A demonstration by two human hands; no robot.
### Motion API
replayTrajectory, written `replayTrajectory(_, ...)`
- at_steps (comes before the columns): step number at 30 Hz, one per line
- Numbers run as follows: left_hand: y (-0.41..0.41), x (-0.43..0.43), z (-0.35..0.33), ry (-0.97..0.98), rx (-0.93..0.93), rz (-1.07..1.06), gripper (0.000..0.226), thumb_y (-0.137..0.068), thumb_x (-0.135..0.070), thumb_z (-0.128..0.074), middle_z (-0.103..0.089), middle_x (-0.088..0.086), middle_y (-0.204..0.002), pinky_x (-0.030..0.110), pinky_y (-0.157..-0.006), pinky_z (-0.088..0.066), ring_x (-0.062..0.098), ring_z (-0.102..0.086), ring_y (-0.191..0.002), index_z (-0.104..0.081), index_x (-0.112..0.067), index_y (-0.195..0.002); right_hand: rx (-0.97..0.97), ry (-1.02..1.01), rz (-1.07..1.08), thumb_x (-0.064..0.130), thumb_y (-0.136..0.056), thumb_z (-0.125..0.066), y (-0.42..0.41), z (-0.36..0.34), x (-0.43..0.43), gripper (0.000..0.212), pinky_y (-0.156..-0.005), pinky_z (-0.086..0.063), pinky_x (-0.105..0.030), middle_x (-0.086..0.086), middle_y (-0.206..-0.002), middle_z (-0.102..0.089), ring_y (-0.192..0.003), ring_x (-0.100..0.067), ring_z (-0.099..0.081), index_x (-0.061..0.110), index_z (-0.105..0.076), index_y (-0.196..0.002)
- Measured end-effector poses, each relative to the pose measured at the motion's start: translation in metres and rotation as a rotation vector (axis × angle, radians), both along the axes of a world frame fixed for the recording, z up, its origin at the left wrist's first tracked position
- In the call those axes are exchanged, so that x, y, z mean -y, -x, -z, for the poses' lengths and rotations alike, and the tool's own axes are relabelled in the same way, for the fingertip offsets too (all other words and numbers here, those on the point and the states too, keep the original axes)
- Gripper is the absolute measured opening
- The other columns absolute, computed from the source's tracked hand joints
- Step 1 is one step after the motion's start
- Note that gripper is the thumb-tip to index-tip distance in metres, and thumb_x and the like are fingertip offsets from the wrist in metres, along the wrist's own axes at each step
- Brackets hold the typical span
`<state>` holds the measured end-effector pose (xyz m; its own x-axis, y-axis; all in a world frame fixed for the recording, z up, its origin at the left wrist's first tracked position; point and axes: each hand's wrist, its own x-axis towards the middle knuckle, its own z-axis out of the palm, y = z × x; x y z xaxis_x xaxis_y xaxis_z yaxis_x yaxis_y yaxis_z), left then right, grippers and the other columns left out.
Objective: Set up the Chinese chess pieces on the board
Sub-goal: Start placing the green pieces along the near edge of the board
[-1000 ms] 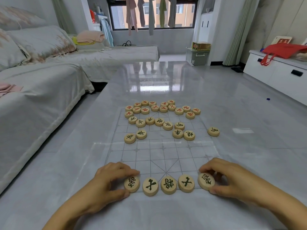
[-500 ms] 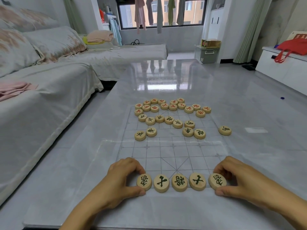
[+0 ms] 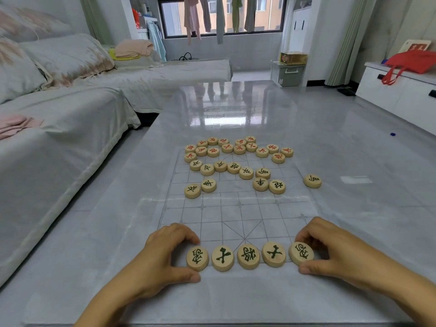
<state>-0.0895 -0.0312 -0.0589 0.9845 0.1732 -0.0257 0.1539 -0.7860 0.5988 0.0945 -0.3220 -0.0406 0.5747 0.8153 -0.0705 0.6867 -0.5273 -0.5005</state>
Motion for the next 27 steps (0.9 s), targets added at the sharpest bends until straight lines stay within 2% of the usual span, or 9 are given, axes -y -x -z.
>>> replayTrajectory(5,-0.0007,0.0007,-0.0001,0.005,0.021,0.008,0.052,-0.053,-0.061,-0.066,-0.049,-0.026,-0.108,0.029,-0.098,-0.036,0.001,-0.045,-0.106,-0.048,-0.049,-0.100,0.006,0.017,-0.008,0.050,-0.069,-0.070,0.0013,-0.0030,0.0000,0.031,-0.079,-0.041,-0.014,0.019,-0.097,-0.048,-0.100,0.004,-0.040,0.042,-0.048,-0.090)
replayTrajectory(9,-0.0010,0.0013,-0.0002,0.002,0.037,0.008,0.048,-0.054,-0.061,-0.065,-0.048,-0.026,-0.109,0.029,-0.097,-0.036,0.002,-0.046,-0.104,-0.051,-0.047,-0.098,-0.009,0.039,-0.041,0.061,-0.063,-0.067,0.0010,-0.0042,0.0017,0.045,-0.084,-0.039,-0.010,0.023,-0.102,-0.045,-0.106,0.005,-0.039,0.046,-0.044,-0.098)
replayTrajectory(13,-0.0008,0.0011,-0.0004,-0.009,0.029,0.015,0.046,-0.056,-0.062,-0.063,-0.048,-0.028,-0.108,0.028,-0.098,-0.035,0.001,-0.046,-0.105,-0.052,-0.047,-0.097,0.003,0.020,-0.049,0.045,-0.074,-0.069,0.0014,-0.0044,0.0022,0.030,-0.084,-0.041,-0.014,0.022,-0.101,-0.046,-0.103,0.003,-0.041,0.042,-0.048,-0.096)
replayTrajectory(20,-0.0002,0.0017,-0.0017,-0.008,0.024,0.016,0.043,-0.057,-0.062,-0.062,-0.048,-0.029,-0.109,0.028,-0.100,-0.033,-0.001,-0.044,-0.107,-0.056,-0.043,-0.095,-0.016,0.016,-0.055,0.043,-0.075,-0.069,0.0003,-0.0040,0.0014,0.028,-0.084,-0.041,-0.014,0.020,-0.100,-0.047,-0.104,0.001,-0.042,0.041,-0.050,-0.095)
replayTrajectory(23,0.0005,0.0016,-0.0024,-0.001,0.008,0.013,0.057,-0.049,-0.073,-0.064,-0.049,-0.028,-0.108,0.025,-0.101,-0.032,-0.004,-0.042,-0.108,-0.054,-0.044,-0.098,-0.028,0.024,-0.060,0.044,-0.074,-0.069,-0.0002,-0.0042,0.0018,0.029,-0.084,-0.040,-0.014,0.019,-0.101,-0.047,-0.106,0.002,-0.040,0.042,-0.049,-0.095)
replayTrajectory(25,0.0006,0.0040,-0.0030,0.008,0.013,-0.003,0.070,-0.043,-0.086,-0.056,-0.050,-0.028,-0.108,0.019,-0.100,-0.029,-0.006,-0.040,-0.109,-0.051,-0.046,-0.100,-0.027,0.039,-0.066,0.057,-0.068,-0.067,0.0010,-0.0063,0.0012,0.039,-0.086,-0.039,-0.012,0.022,-0.105,-0.044,-0.107,0.005,-0.039,0.047,-0.045,-0.098)
replayTrajectory(27,-0.0011,0.0095,-0.0043,0.000,0.029,-0.026,0.074,-0.039,-0.091,-0.049,-0.048,-0.029,-0.108,0.012,-0.098,-0.024,-0.010,-0.038,-0.109,-0.048,-0.048,-0.099,-0.002,0.034,-0.058,0.085,-0.050,-0.051,0.0045,-0.0083,-0.0027,0.063,-0.087,-0.036,-0.008,0.033,-0.109,-0.034,-0.108,0.011,-0.036,0.055,-0.035,-0.103)
